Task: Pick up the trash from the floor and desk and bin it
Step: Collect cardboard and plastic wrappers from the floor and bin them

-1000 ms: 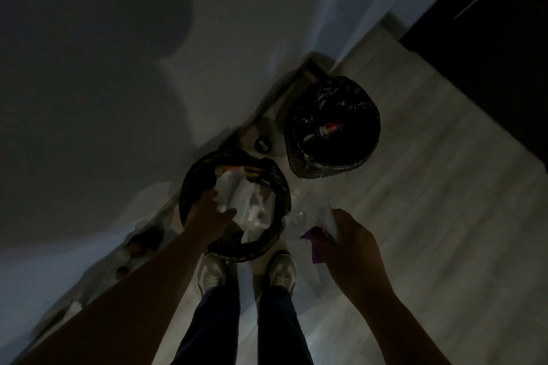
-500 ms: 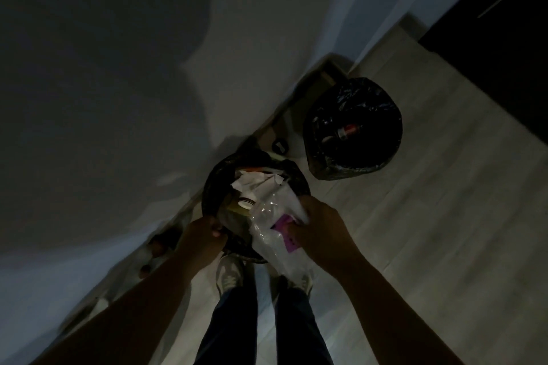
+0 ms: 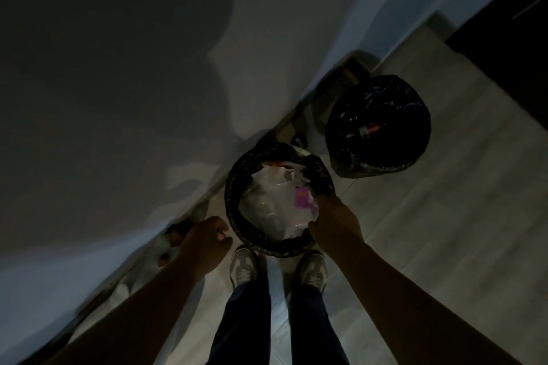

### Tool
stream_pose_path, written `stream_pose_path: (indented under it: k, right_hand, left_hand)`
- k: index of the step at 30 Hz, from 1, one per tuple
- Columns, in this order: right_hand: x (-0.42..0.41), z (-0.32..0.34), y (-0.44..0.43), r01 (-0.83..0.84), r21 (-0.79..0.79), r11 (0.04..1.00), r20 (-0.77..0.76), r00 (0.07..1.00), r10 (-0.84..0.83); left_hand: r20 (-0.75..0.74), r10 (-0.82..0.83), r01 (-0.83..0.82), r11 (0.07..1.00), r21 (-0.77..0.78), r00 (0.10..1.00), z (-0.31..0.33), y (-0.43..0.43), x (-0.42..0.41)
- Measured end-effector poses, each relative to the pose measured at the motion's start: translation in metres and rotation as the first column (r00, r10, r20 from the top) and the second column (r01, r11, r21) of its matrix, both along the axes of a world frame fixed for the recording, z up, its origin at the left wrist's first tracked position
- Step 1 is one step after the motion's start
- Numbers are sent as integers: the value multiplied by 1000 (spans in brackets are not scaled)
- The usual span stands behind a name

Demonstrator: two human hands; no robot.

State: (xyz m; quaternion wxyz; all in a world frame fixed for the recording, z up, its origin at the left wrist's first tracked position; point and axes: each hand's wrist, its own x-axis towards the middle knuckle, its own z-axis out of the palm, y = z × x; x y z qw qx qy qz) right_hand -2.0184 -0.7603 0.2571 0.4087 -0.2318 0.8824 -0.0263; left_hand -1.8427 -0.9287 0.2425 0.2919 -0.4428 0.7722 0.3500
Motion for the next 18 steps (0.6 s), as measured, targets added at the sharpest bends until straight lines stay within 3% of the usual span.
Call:
stream_pose_path:
  k: [5, 13, 18]
  right_hand:
    - [2, 15, 7, -229, 19, 973, -11, 973, 229]
    - [4, 75, 2, -247, -4, 969, 10, 969, 247]
    - [6, 140, 7, -237, -100, 966, 3, 971, 239]
  left_hand:
    - [-26, -27, 27, 1000, 8, 999, 12, -4, 1]
    - [-53, -88, 87, 996, -16, 995, 76, -14, -1]
    - [-83, -175, 173, 984, -34, 981, 142, -10, 0]
